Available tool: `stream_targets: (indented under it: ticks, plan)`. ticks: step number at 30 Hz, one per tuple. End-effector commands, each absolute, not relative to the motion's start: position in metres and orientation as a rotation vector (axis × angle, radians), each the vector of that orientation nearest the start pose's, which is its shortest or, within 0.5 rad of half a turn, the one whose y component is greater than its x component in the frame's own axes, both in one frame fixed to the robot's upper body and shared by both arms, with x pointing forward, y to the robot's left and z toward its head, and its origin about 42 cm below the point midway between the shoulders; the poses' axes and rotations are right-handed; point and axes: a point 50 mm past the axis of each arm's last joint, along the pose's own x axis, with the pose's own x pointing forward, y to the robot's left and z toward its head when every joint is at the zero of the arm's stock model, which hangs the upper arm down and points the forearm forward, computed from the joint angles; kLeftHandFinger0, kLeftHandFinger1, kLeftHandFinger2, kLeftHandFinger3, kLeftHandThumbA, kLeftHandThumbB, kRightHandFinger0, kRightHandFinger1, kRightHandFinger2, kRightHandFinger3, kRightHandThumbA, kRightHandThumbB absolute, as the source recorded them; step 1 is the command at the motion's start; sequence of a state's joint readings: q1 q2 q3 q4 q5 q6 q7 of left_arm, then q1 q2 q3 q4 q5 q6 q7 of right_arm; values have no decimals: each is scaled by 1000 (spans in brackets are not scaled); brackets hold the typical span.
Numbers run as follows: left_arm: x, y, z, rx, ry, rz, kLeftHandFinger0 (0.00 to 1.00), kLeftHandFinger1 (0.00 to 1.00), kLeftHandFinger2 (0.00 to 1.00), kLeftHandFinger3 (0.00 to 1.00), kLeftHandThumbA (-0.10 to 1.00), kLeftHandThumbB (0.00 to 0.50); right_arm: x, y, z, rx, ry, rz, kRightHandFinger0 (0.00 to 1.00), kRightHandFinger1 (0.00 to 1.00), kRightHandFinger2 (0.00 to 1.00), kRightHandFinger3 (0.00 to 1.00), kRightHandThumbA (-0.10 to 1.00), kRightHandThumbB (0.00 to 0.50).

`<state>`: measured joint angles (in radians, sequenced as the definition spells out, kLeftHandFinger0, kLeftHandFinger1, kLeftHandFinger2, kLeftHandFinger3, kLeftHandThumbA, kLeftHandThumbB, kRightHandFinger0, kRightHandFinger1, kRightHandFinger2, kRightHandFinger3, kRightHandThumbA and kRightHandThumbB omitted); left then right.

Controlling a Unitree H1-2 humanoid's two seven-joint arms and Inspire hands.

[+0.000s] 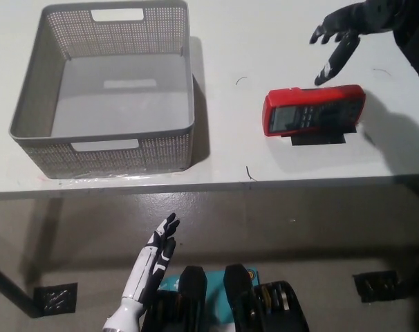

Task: Use the right hand to pick up a multimeter on the right side and put it into a container on the left side

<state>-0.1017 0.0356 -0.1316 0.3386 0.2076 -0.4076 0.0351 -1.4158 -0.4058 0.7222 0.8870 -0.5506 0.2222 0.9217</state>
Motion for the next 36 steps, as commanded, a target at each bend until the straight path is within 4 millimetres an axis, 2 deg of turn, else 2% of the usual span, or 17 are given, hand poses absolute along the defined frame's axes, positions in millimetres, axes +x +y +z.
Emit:
stream_targets:
  ticks: [1, 9, 13, 14, 15, 17, 22, 23, 24, 26, 28, 29, 30, 32, 35, 36]
  plan:
    - [309, 174, 69, 231, -249, -207, 1000, 1000, 1000, 1000, 1000, 272, 573, -165, 455, -1555, 336, 720, 1000, 1000, 1000, 1000, 769, 500]
    - [305, 175, 67, 219, -250, -210, 1000, 1000, 1000, 1000, 1000, 256, 582, -143, 406, -1663, 387, 772, 1000, 1000, 1000, 1000, 835, 500]
    - [304, 173, 67, 209, -250, -204, 1000, 1000, 1000, 1000, 1000, 276, 588, -141, 372, -1771, 419, 765, 1000, 1000, 1000, 1000, 924, 500]
    - [302, 175, 66, 210, -252, -201, 1000, 1000, 1000, 1000, 1000, 272, 589, -140, 360, -1790, 446, 743, 1000, 1000, 1000, 1000, 903, 500]
    - [301, 174, 66, 210, -252, -201, 1000, 1000, 1000, 1000, 1000, 271, 589, -140, 357, -1792, 452, 736, 1000, 1000, 1000, 1000, 895, 500]
    - [299, 174, 65, 203, -252, -203, 1000, 1000, 1000, 1000, 1000, 262, 589, -144, 337, -1837, 473, 723, 1000, 1000, 1000, 1000, 932, 499]
    - [297, 175, 65, 208, -254, -212, 1000, 1000, 1000, 1000, 1000, 275, 586, -158, 303, -1822, 572, 682, 1000, 1000, 1000, 1000, 900, 500]
    - [297, 175, 65, 205, -254, -213, 1000, 1000, 1000, 1000, 1000, 286, 585, -161, 298, -1817, 577, 688, 1000, 1000, 1000, 1000, 898, 463]
    - [298, 175, 65, 200, -253, -213, 1000, 1000, 1000, 1000, 1000, 294, 584, -165, 292, -1793, 580, 701, 1000, 1000, 1000, 1000, 882, 415]
    - [297, 176, 65, 195, -249, -212, 1000, 1000, 1000, 1000, 1000, 302, 582, -172, 279, -1749, 587, 691, 1000, 1000, 1000, 1000, 823, 393]
    - [298, 177, 65, 196, -253, -215, 1000, 1000, 1000, 1000, 1000, 298, 580, -179, 267, -1719, 565, 643, 1000, 1000, 1000, 1000, 730, 438]
    - [297, 177, 65, 192, -252, -219, 1000, 1000, 1000, 1000, 1000, 300, 579, -183, 258, -1685, 547, 609, 1000, 1000, 1000, 1000, 677, 484]
    - [297, 177, 65, 188, -252, -220, 1000, 1000, 1000, 1000, 1000, 302, 577, -187, 252, -1657, 538, 588, 1000, 1000, 1000, 1000, 651, 495]
    - [298, 178, 65, 184, -251, -223, 1000, 1000, 1000, 1000, 1000, 308, 576, -193, 244, -1601, 519, 526, 1000, 1000, 1000, 1000, 553, 500]
    - [300, 178, 66, 175, -250, -223, 1000, 1000, 1000, 1000, 1000, 337, 576, -203, 239, -1606, 458, 436, 1000, 1000, 1000, 1000, 492, 495]
    - [299, 178, 66, 174, -250, -222, 1000, 1000, 1000, 1000, 1000, 338, 576, -208, 238, -1587, 448, 414, 928, 1000, 1000, 1000, 446, 481]
